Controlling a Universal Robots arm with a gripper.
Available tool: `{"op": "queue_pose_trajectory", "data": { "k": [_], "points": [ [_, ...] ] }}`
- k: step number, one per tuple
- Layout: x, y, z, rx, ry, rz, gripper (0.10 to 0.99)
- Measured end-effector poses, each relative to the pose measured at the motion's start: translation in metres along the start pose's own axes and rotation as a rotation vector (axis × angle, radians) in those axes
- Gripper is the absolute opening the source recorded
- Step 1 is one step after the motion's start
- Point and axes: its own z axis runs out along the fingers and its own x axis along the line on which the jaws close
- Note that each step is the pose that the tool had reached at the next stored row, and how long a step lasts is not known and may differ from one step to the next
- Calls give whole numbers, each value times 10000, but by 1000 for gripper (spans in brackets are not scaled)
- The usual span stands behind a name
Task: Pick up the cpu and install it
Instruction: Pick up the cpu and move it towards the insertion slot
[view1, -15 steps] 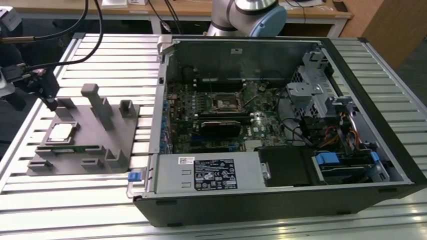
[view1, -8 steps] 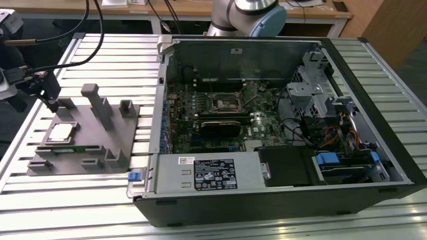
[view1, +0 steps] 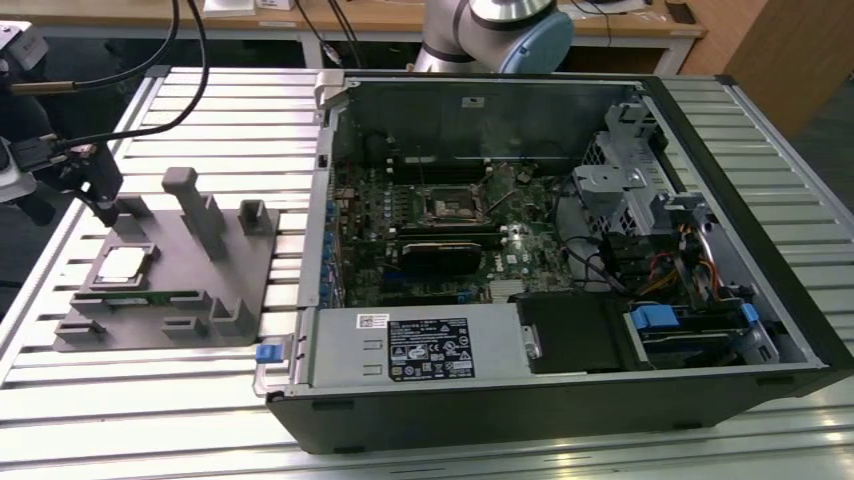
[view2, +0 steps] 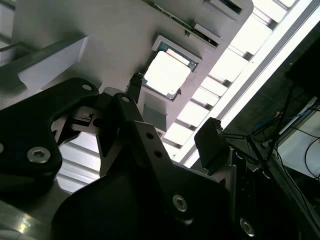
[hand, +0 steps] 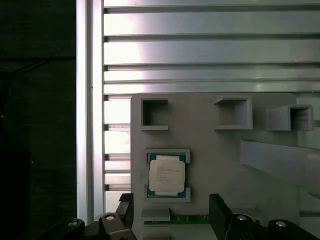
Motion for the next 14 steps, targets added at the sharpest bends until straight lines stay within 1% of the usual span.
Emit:
{"op": "queue_pose_trajectory", "data": {
  "k": [14],
  "points": [
    [0,-1,43,0,-1,0,706]
  ]
}}
